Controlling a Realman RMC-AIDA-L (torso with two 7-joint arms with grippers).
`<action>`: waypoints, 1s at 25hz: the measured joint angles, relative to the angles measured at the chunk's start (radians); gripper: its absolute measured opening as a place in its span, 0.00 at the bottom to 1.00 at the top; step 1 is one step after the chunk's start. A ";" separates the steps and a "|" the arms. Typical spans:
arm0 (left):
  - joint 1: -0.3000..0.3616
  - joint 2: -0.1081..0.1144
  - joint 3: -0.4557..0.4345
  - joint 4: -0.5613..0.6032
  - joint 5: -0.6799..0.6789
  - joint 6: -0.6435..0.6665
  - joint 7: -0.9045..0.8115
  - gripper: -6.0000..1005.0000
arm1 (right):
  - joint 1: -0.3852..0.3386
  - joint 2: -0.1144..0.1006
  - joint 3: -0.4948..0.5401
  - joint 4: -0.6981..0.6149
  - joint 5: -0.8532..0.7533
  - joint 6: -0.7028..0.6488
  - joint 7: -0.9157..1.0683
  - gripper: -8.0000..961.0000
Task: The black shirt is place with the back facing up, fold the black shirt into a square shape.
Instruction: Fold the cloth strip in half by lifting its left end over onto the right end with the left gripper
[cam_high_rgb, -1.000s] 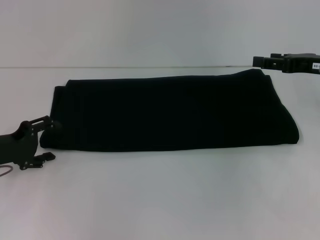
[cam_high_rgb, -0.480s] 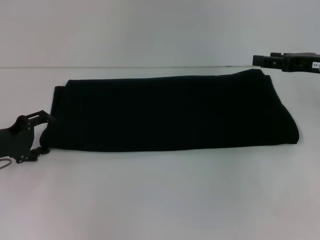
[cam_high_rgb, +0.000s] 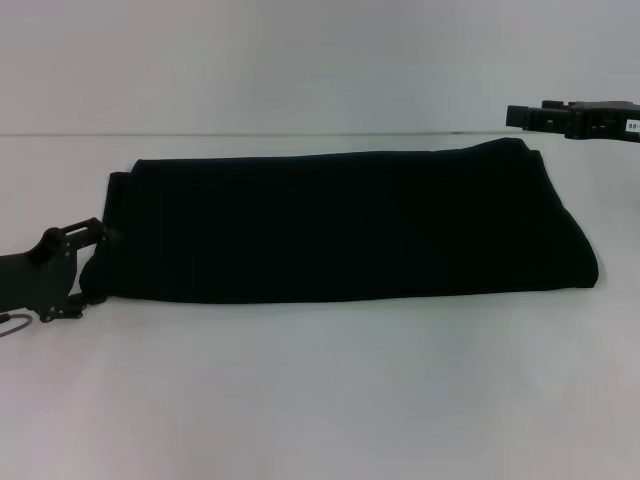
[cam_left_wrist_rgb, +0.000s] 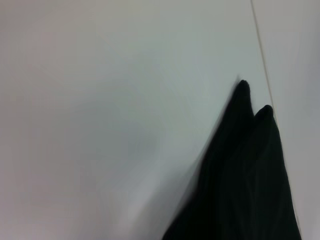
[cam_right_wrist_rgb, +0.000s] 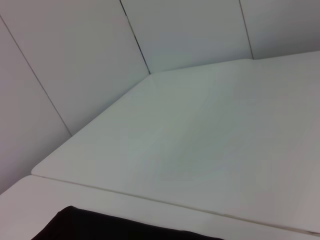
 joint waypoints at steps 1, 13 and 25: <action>-0.001 0.001 0.000 0.000 0.000 0.000 0.004 0.86 | 0.000 0.000 0.000 -0.001 0.000 0.000 0.000 0.80; 0.006 -0.003 -0.001 0.000 0.002 -0.019 0.090 0.82 | 0.002 0.000 0.000 -0.015 0.000 0.000 0.000 0.80; -0.005 -0.004 0.047 -0.013 0.010 -0.045 0.110 0.32 | 0.002 0.000 0.000 -0.021 0.002 0.000 0.000 0.80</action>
